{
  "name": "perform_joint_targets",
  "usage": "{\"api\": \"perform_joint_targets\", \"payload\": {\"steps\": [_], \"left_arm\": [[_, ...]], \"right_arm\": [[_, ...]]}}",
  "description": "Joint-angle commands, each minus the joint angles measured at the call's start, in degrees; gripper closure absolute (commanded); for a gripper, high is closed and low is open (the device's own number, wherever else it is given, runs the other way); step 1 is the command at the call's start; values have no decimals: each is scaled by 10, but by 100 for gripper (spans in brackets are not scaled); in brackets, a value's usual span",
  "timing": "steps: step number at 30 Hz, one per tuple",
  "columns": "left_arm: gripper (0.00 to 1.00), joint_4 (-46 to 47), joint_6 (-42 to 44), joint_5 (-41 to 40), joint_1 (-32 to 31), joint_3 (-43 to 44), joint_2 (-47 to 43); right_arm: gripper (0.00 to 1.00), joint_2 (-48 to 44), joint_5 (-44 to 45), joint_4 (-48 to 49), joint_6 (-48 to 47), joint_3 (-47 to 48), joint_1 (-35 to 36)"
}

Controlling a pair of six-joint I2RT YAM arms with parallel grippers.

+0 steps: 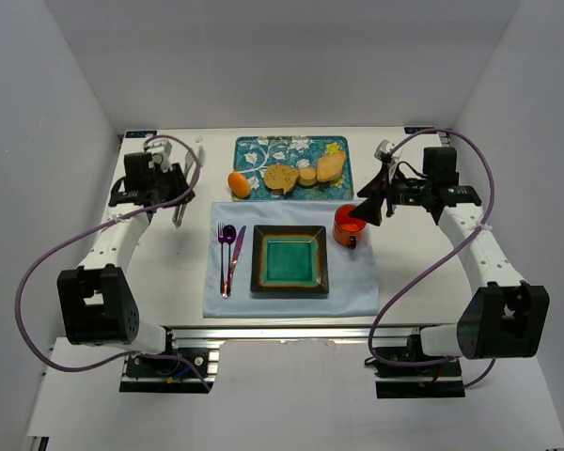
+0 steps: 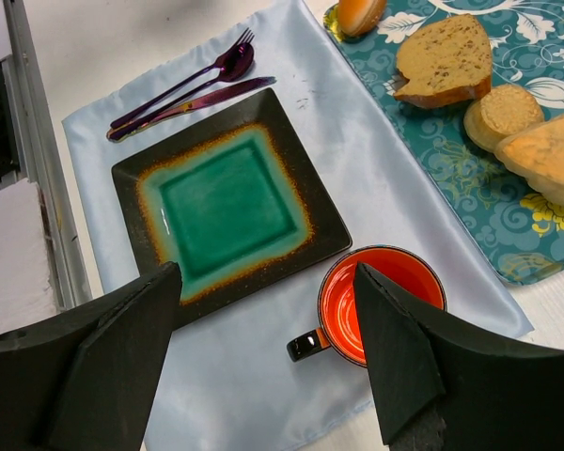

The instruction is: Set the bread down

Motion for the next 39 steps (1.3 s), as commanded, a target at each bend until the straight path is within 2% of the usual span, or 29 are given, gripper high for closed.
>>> {"api": "perform_joint_targets", "payload": {"steps": [1,8,14,18,28,33,39], "left_arm": [[51,-15,-65,93,-39,61,-11],[48,-30,-119,126,-122,148,42],[48,-35,-98,105,-205,210,100],[47,-107,-55,10,-286,275,148],[45,-107,0,-184,-375,297,180],[45,-103,27,-237,-407,309,201],[44,-94,41,-240,-414,296,217]], "right_arm": [[21,-20,-10,-1,-4,5,-4],[20,-36,-9,-1,-4,-2,-12],[20,-52,-11,0,-3,-18,-24],[20,-60,-11,0,-1,-24,-31],[20,-59,-20,3,5,-29,-38],[20,-57,-23,4,8,-29,-38],[20,-60,-22,5,8,-34,-38]]}}
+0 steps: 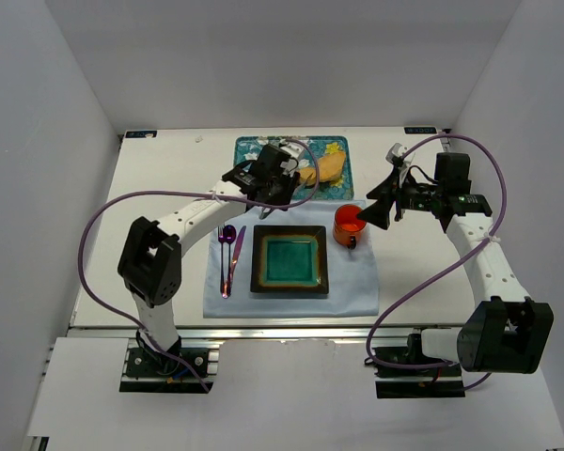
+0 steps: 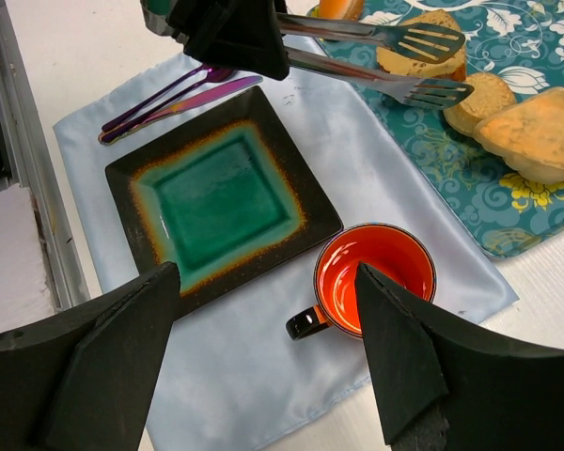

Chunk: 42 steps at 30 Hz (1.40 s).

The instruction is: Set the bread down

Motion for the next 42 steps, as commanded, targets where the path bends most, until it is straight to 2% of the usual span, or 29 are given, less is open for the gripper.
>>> {"api": "perform_joint_targets", "payload": {"steps": [1,8,18,23,30,37,38,39,41,42], "left_arm": [[44,13,18,-29,-3,4,-5],[44,29,34,-92,-20,-11,3],[44,45,44,-80,-27,-22,17],[45,43,45,-110,-31,-30,23],[52,45,45,-155,-35,-44,20],[77,50,44,-160,-35,-51,8],[87,49,44,-158,-35,-50,5],[92,49,42,-156,-35,-46,-2],[100,47,36,-142,-35,-40,-12],[100,44,35,-135,-35,-31,-23]], "right_arm": [[20,-16,-17,6,5,-5,-3],[20,-12,-22,7,6,-4,-3],[19,-10,-26,6,7,-3,-2],[19,-11,-30,6,7,-5,-2],[20,-11,-34,6,9,-4,-2],[19,-14,-36,6,11,-3,-2],[19,-15,-36,5,11,-3,-3],[19,-15,-35,4,11,-3,-3],[19,-16,-36,3,11,-3,-19],[19,-16,-36,2,11,-3,-19]]}}
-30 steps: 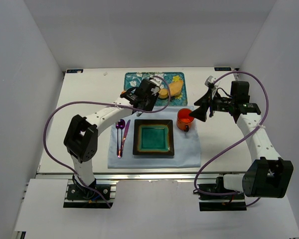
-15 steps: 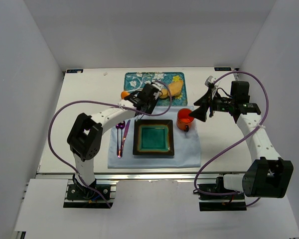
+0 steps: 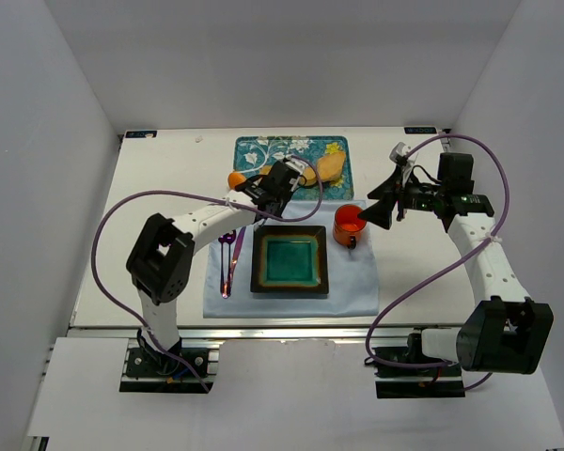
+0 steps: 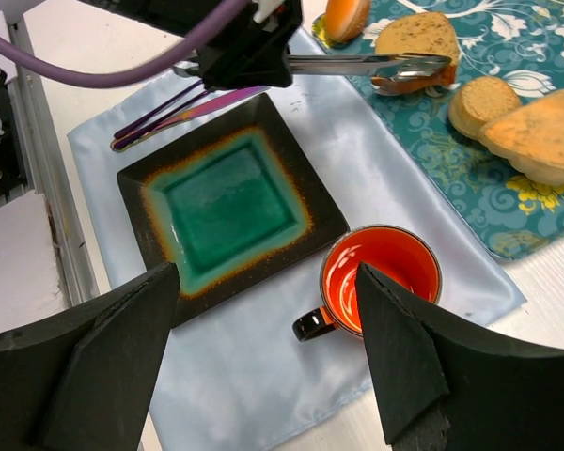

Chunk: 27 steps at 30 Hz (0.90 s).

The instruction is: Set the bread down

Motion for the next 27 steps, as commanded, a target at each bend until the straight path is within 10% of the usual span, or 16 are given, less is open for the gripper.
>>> {"api": "perform_joint_targets", "payload": {"steps": [1,27], "left_arm": [[100,8,-10,14,-3,22,-59],[100,-85,-31,374,-3,-257,-471]], "right_arm": [[19,-16,-14,2,2,-3,-10],[19,-2,-25,-9,7,15,-11]]}}
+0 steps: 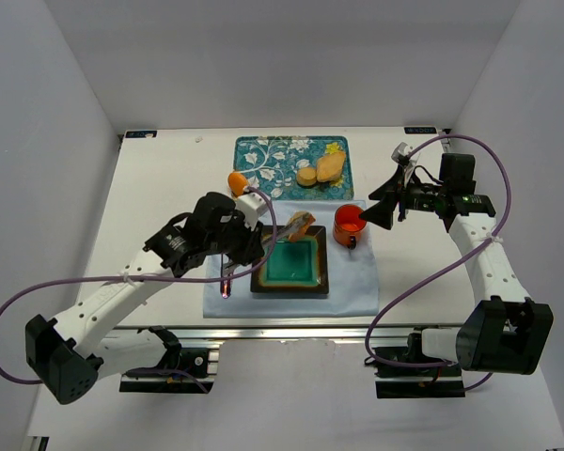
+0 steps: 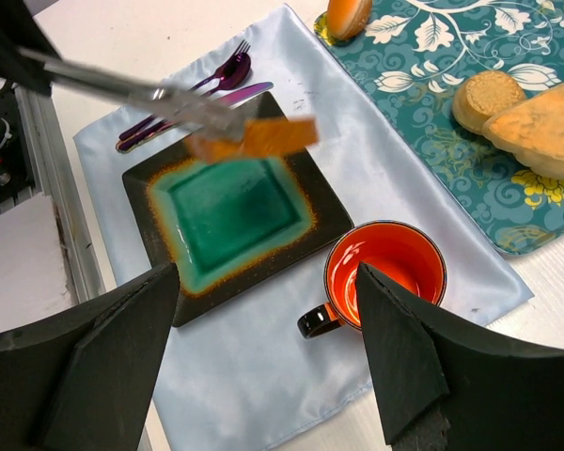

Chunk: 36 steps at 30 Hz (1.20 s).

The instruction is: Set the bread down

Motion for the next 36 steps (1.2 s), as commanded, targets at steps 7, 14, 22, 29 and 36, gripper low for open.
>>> {"api": "perform_joint_targets", "payload": {"steps": [7,14,22,29,36], "left_arm": [[100,-12,-1,91,-11,-61,-28],[72,-27,6,128,-26,-71,-11],[52,-73,24,171,-27,-46,30],[49,-76,15,166,-26,-37,27],[53,-57,-14,107,-26,10,9]], "right_arm": [[19,-6,-18,-3,7,12,-1],[19,-15,-16,-3,8,4,-4],[19,-10,-18,0,9,7,-7],[19,-9,-19,2,8,5,-9],[19,-8,-21,3,9,4,-9]]}}
